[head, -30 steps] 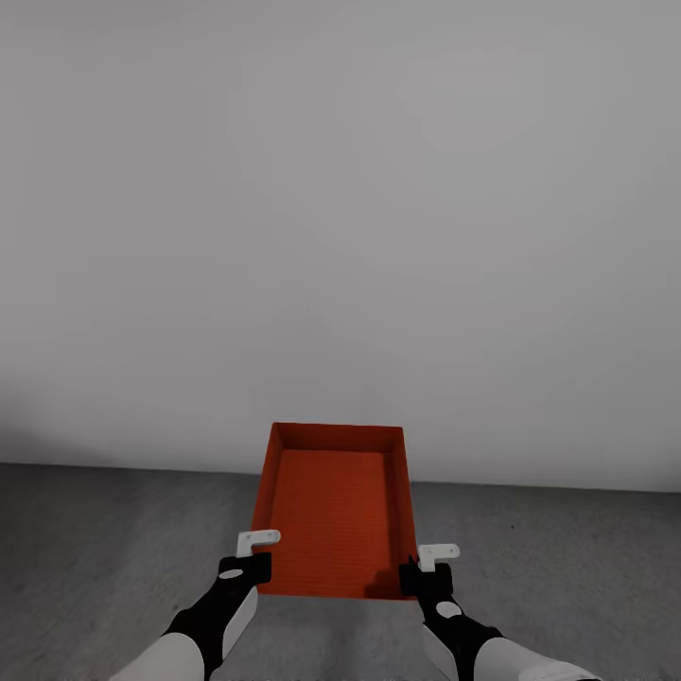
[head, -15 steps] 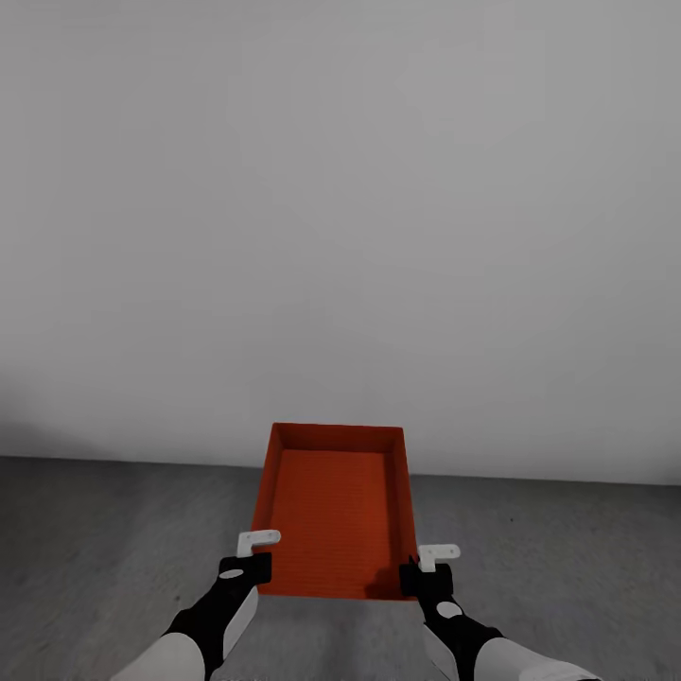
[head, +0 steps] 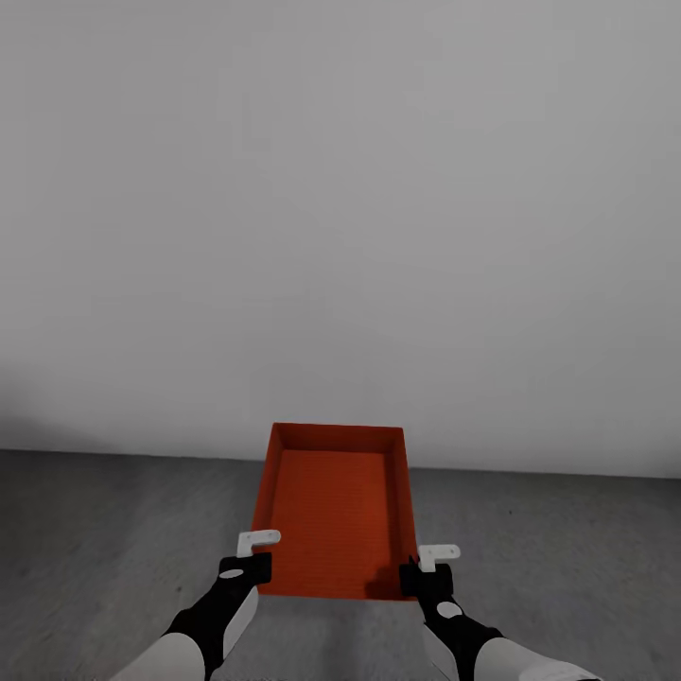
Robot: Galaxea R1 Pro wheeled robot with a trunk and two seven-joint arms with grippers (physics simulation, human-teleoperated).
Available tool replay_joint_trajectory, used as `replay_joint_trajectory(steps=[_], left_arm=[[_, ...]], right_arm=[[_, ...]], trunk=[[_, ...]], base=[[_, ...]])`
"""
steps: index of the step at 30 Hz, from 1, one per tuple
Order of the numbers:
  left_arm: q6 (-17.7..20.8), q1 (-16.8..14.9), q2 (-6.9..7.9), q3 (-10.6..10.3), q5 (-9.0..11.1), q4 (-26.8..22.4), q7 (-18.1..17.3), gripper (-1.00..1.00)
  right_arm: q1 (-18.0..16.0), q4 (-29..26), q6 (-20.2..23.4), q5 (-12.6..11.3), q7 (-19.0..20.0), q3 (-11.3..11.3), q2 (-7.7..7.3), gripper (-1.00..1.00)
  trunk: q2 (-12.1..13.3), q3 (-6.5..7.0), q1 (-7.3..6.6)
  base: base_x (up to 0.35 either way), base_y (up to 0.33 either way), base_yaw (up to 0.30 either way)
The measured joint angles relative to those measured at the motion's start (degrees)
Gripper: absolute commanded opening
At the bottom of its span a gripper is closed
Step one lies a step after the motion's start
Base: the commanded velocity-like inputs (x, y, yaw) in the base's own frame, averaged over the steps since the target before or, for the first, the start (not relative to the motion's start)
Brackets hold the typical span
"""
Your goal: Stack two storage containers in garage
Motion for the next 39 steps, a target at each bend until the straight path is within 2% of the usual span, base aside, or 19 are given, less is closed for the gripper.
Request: replay_joint_trajectory(steps=[39], left_arm=[[0.09, 0.0, -0.08, 0.13, -0.23, -0.04, 0.02, -1.0]], right_arm=[[0.01, 0.02, 0.0, -0.05, 0.12, -0.04, -0.07, -1.0]], trunk=[[0.0, -3.58, 0.0]], base=[[0.0, 0.0, 0.0]])
